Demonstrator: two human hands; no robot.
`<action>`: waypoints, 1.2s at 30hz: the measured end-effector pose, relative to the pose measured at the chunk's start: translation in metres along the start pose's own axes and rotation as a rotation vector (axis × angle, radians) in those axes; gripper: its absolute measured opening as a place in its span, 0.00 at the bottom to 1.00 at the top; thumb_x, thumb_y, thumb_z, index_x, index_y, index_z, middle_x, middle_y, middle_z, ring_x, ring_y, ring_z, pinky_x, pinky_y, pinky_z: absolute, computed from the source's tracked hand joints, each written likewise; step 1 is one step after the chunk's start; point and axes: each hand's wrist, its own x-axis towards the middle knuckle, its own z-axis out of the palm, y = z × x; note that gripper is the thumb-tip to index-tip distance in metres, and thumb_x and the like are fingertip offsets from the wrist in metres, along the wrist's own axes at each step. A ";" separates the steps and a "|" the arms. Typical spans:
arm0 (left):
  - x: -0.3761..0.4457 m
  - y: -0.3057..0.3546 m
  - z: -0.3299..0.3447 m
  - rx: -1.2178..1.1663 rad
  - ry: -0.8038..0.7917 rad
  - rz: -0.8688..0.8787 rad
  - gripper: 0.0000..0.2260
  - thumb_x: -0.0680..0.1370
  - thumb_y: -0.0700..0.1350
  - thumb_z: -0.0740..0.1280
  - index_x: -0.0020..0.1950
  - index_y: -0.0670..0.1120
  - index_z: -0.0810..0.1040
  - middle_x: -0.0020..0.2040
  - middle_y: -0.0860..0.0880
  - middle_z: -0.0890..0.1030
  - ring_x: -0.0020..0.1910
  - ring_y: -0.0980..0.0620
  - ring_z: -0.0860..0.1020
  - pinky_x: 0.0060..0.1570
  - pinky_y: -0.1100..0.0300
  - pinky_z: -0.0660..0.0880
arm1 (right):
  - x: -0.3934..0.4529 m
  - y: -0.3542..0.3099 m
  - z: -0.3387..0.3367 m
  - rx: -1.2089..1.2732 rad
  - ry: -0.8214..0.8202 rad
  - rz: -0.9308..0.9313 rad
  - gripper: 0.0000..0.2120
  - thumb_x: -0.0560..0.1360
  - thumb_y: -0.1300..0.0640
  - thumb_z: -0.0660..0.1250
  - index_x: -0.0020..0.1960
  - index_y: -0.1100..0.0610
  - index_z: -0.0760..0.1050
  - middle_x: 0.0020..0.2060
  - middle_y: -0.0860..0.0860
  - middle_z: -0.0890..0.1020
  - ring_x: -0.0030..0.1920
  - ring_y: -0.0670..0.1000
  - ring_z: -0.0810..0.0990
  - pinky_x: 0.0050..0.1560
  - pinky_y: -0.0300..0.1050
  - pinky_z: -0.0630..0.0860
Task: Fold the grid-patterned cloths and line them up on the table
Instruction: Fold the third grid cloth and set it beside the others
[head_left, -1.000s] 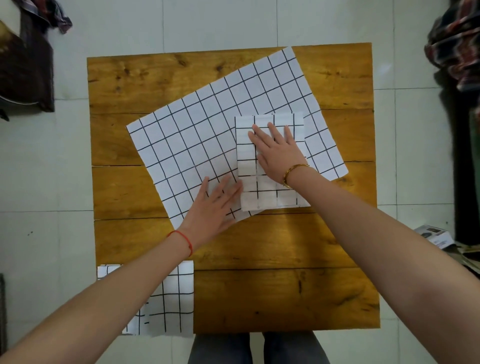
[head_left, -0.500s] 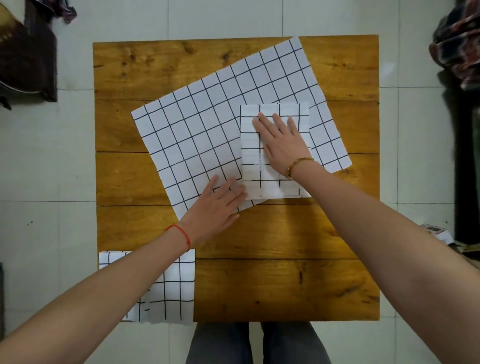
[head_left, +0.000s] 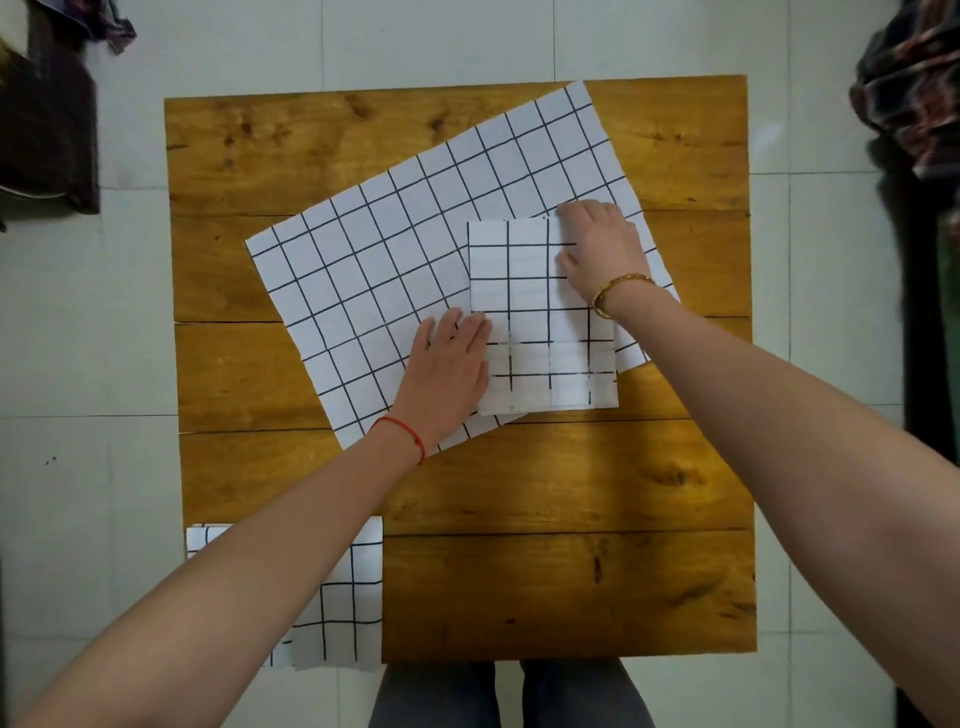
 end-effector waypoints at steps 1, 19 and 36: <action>0.000 0.001 0.001 -0.023 -0.002 -0.011 0.22 0.79 0.48 0.52 0.72 0.42 0.67 0.70 0.45 0.70 0.69 0.43 0.66 0.69 0.44 0.64 | 0.001 -0.001 0.001 -0.013 -0.001 0.006 0.20 0.74 0.61 0.62 0.66 0.59 0.68 0.63 0.57 0.72 0.63 0.59 0.69 0.61 0.53 0.66; -0.002 -0.002 0.001 -0.191 0.041 -0.040 0.21 0.78 0.43 0.60 0.72 0.43 0.69 0.71 0.46 0.69 0.70 0.41 0.64 0.68 0.44 0.64 | -0.022 -0.002 -0.014 0.107 0.321 -0.117 0.06 0.74 0.59 0.62 0.49 0.59 0.75 0.47 0.56 0.76 0.50 0.57 0.72 0.50 0.45 0.64; -0.043 -0.001 0.011 -0.109 -0.031 -0.167 0.23 0.81 0.45 0.56 0.76 0.43 0.61 0.75 0.47 0.65 0.74 0.43 0.59 0.72 0.42 0.58 | -0.152 0.007 0.034 -0.153 0.087 -0.459 0.16 0.69 0.66 0.69 0.55 0.57 0.73 0.58 0.54 0.79 0.59 0.56 0.76 0.69 0.54 0.65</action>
